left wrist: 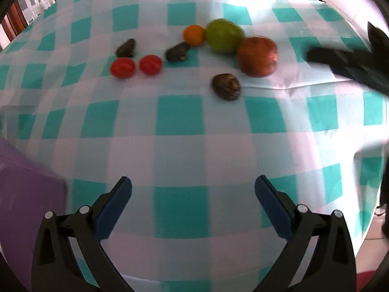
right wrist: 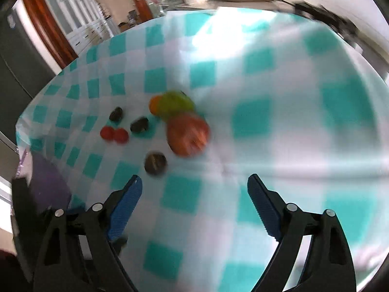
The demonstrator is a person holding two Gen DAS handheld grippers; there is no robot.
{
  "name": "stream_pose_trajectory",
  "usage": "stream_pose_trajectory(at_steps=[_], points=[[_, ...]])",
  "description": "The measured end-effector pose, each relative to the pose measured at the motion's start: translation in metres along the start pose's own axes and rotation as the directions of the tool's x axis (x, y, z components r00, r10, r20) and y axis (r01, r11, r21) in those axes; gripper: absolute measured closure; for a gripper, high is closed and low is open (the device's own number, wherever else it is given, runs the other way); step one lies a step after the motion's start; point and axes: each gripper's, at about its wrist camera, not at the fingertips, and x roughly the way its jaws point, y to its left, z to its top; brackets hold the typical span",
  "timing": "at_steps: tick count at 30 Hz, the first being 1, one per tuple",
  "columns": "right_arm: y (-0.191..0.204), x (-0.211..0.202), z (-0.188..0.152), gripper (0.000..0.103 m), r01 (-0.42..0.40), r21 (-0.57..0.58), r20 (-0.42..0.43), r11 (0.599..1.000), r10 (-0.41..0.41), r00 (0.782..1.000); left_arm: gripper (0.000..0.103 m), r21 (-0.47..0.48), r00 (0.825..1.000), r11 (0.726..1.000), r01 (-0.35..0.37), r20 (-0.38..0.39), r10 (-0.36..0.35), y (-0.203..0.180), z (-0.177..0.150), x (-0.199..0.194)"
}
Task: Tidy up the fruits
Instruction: 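Grasp the brown apple with the right gripper while the left gripper grasps a dark date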
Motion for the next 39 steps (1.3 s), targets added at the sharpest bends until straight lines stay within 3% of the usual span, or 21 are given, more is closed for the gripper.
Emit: stream_pose_trajectory(at_steps=[6, 9, 16, 22, 30, 32, 34, 35, 36, 39], points=[[0.019, 0.059, 0.043, 0.022, 0.033, -0.043, -0.028, 0.999, -0.035, 0.999, 0.002, -0.023, 1.0, 1.0, 0.019, 0.009, -0.019, 0.03, -0.008, -0.001], [0.024, 0.085, 0.044, 0.026, 0.091, -0.094, -0.073, 0.991, -0.098, 0.993, 0.002, -0.036, 0.999, 0.999, 0.036, 0.005, -0.035, 0.037, -0.007, 0.002], [0.009, 0.109, 0.03, 0.035, 0.1, -0.103, -0.13, 0.99, -0.113, 0.985, 0.002, -0.032, 0.996, 0.996, 0.084, 0.011, -0.084, 0.03, 0.012, 0.014], [0.0, 0.088, 0.025, 0.039, 0.046, -0.041, -0.091, 0.998, -0.049, 0.995, 0.002, 0.013, 0.996, 0.997, 0.075, 0.04, -0.075, 0.006, 0.044, 0.033], [-0.026, 0.004, 0.016, 0.039, -0.005, 0.047, 0.027, 0.999, 0.003, 1.0, 0.002, -0.022, 0.994, 0.998, 0.06, 0.095, -0.058, -0.017, 0.101, 0.064], [-0.027, -0.009, 0.01, 0.039, -0.008, 0.038, 0.035, 0.999, 0.006, 0.999, 0.013, -0.027, 0.994, 0.998, 0.06, 0.093, -0.058, -0.023, 0.108, 0.074], [-0.03, -0.019, -0.001, 0.039, -0.008, 0.041, 0.04, 0.999, 0.007, 0.999, 0.038, -0.023, 0.996, 1.0, 0.021, 0.084, -0.019, -0.03, 0.109, 0.08], [-0.033, -0.024, -0.005, 0.039, -0.013, 0.05, 0.04, 0.999, 0.011, 0.999, 0.045, -0.014, 0.995, 1.0, 0.011, 0.096, -0.01, -0.033, 0.106, 0.078], [-0.035, -0.03, -0.013, 0.039, -0.013, 0.055, 0.041, 0.998, 0.011, 0.999, 0.064, -0.002, 0.995, 1.0, 0.0, 0.102, 0.0, -0.037, 0.103, 0.076], [-0.039, -0.039, -0.026, 0.039, -0.015, 0.048, 0.038, 0.999, 0.014, 0.999, 0.065, -0.011, 0.995, 1.0, 0.0, 0.098, 0.001, -0.042, 0.086, 0.068]])
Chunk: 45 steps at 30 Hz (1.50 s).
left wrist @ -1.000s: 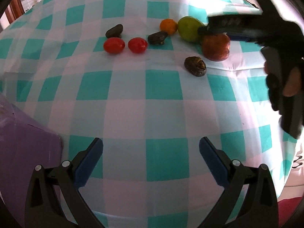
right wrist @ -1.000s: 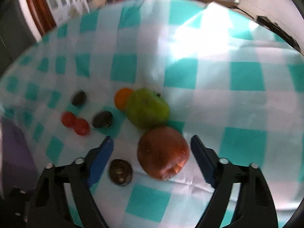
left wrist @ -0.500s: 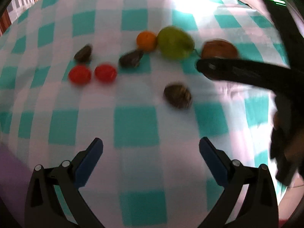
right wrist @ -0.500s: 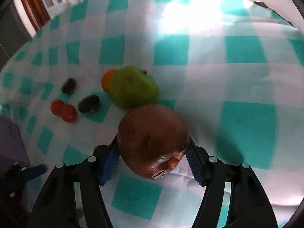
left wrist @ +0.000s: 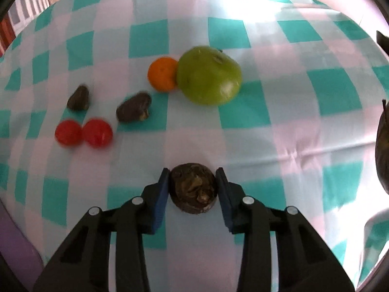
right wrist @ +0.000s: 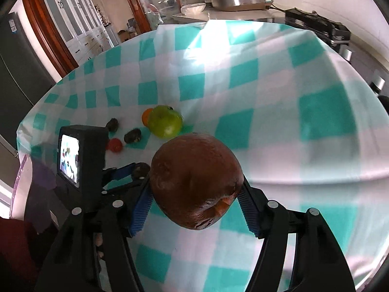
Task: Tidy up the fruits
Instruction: 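Grasp the brown apple with the right gripper while the left gripper grasps a dark date, then carry the apple and date into the box and open both grippers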
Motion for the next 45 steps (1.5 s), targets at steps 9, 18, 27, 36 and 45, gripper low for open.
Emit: stream_pose_trajectory(at_steps=[9, 18, 27, 36, 45], points=[[0.011, -0.041, -0.038, 0.039, -0.089, -0.114, -0.018, 0.99, 0.087, 0.996, 0.065, -0.155, 0.999, 0.988, 0.022, 0.039, -0.016, 0.021, -0.065, -0.102], [0.077, -0.105, -0.023, 0.039, -0.248, -0.317, 0.077, 0.915, 0.286, 0.955, 0.065, -0.269, 0.963, 0.962, -0.042, 0.244, 0.11, 0.054, -0.107, -0.262], [0.144, -0.146, -0.002, 0.039, -0.329, -0.456, 0.096, 0.827, 0.413, 0.906, 0.065, -0.397, 0.915, 0.916, -0.059, 0.346, 0.209, 0.096, -0.134, -0.345], [0.204, -0.151, 0.021, 0.039, -0.334, -0.53, 0.119, 0.779, 0.458, 0.881, 0.065, -0.437, 0.891, 0.896, -0.076, 0.373, 0.258, 0.148, -0.141, -0.369], [0.301, -0.114, 0.027, 0.039, -0.362, -0.58, 0.038, 0.729, 0.468, 0.883, 0.065, -0.507, 0.896, 0.859, -0.067, 0.348, 0.275, 0.246, -0.156, -0.362]])
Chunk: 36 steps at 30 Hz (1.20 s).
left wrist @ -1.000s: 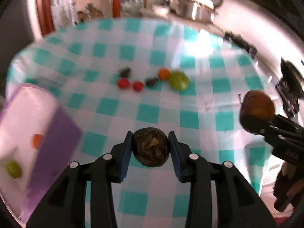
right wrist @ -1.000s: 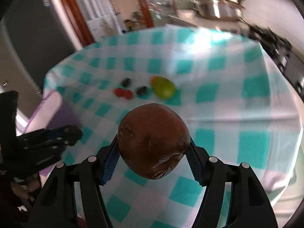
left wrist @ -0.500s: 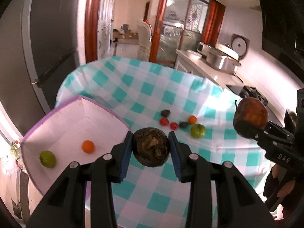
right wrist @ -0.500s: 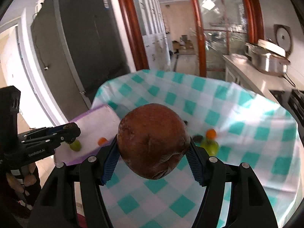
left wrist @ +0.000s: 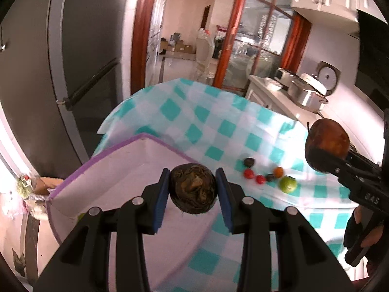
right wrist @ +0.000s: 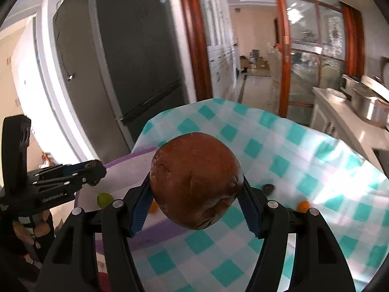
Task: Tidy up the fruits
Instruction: 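Carry the apple and date into the box and open both grippers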
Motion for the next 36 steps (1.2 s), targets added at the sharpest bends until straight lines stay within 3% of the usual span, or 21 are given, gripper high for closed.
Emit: stream_pose_trajectory(at_steps=[6, 12, 21, 25, 27, 30, 36], points=[[0.051, 0.072, 0.015, 0.039, -0.068, -0.032, -0.083, 0.997, 0.065, 0.994, 0.065, -0.02, 0.993, 0.999, -0.05, -0.109, 0.048, 0.065, -0.002, 0.042], [0.084, 0.139, 0.0, 0.039, -0.098, 0.004, -0.206, 0.995, 0.097, 0.974, 0.065, 0.01, 0.974, 0.997, -0.073, -0.212, 0.074, 0.111, -0.019, 0.075], [0.095, 0.202, -0.028, 0.039, -0.057, 0.083, -0.362, 0.995, 0.084, 0.928, 0.065, 0.049, 0.914, 0.998, -0.046, -0.402, 0.062, 0.143, -0.059, 0.118], [0.096, 0.229, -0.035, 0.039, -0.019, 0.054, -0.462, 0.998, 0.042, 0.886, 0.065, 0.066, 0.88, 0.997, -0.033, -0.471, 0.061, 0.147, -0.069, 0.138], [0.097, 0.245, -0.04, 0.039, -0.01, 0.036, -0.515, 0.999, 0.027, 0.856, 0.065, 0.077, 0.862, 0.997, -0.017, -0.505, 0.054, 0.144, -0.071, 0.147], [0.107, 0.274, -0.044, 0.039, -0.013, 0.003, -0.597, 1.0, 0.012, 0.802, 0.065, 0.106, 0.82, 0.994, 0.018, -0.571, 0.046, 0.14, -0.074, 0.161], [0.132, 0.322, -0.035, 0.039, -0.053, -0.104, -0.658, 0.993, -0.028, 0.752, 0.064, 0.138, 0.77, 0.988, 0.063, -0.637, 0.04, 0.133, -0.082, 0.171]])
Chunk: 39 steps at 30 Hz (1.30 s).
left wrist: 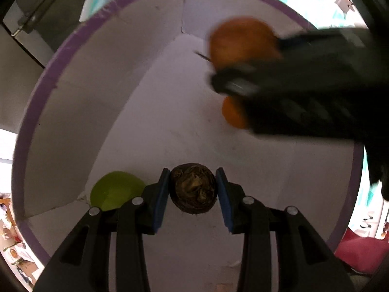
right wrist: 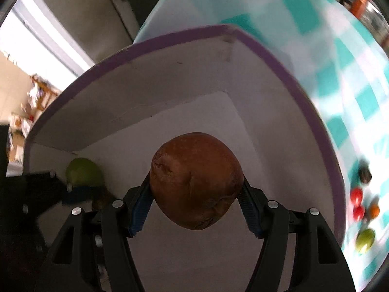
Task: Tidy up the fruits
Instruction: 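Carry the apple and date into the box and open both grippers, then withdraw both grippers from the box toward the remaining fruits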
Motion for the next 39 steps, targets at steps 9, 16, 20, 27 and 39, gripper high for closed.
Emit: stream_pose_trajectory(at_steps=[9, 16, 20, 27, 39], points=[[-0.008, 0.047, 0.024, 0.039, -0.003, 0.01, -0.092, 1.0, 0.004, 0.996, 0.056, -0.025, 0.998, 0.998, 0.059, -0.033, -0.06, 0.008, -0.001, 0.004], [-0.014, 0.051, 0.014, 0.038, 0.011, 0.066, -0.097, 0.998, -0.005, 0.995, 0.03, -0.052, 0.997, 0.996, 0.071, -0.031, -0.073, 0.012, 0.005, 0.002], [-0.015, 0.023, 0.007, 0.028, -0.034, 0.108, -0.016, 0.994, 0.036, 0.999, 0.024, -0.061, 0.998, 0.997, 0.053, -0.011, -0.054, 0.01, 0.008, -0.001], [-0.017, -0.053, -0.012, 0.026, -0.129, 0.104, 0.18, 0.986, 0.109, 0.978, 0.021, -0.101, 0.993, 0.995, -0.024, 0.115, 0.036, 0.005, 0.001, -0.03], [-0.096, -0.22, -0.192, 0.016, -0.115, 0.1, 0.52, 0.988, 0.047, 0.853, 0.002, -0.325, 0.771, 0.946, -0.019, 0.597, 0.22, -0.1, -0.05, -0.164]])
